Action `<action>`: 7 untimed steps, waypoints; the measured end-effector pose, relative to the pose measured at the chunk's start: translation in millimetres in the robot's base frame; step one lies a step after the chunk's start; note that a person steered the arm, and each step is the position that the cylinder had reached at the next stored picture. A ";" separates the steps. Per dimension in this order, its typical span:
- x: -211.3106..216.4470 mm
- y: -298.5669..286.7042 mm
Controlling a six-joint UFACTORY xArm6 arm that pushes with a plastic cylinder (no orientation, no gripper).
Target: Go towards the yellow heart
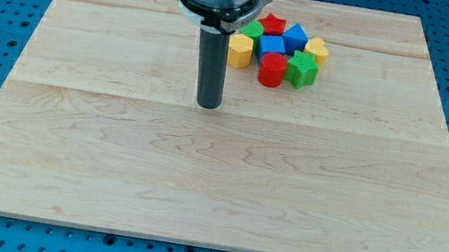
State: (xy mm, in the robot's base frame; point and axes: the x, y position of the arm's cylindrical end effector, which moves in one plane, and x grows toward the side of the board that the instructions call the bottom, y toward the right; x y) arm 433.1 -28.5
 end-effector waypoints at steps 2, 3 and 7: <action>0.0 0.0; 5.0 31.7; -114.0 238.5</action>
State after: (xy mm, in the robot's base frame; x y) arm 319.1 210.0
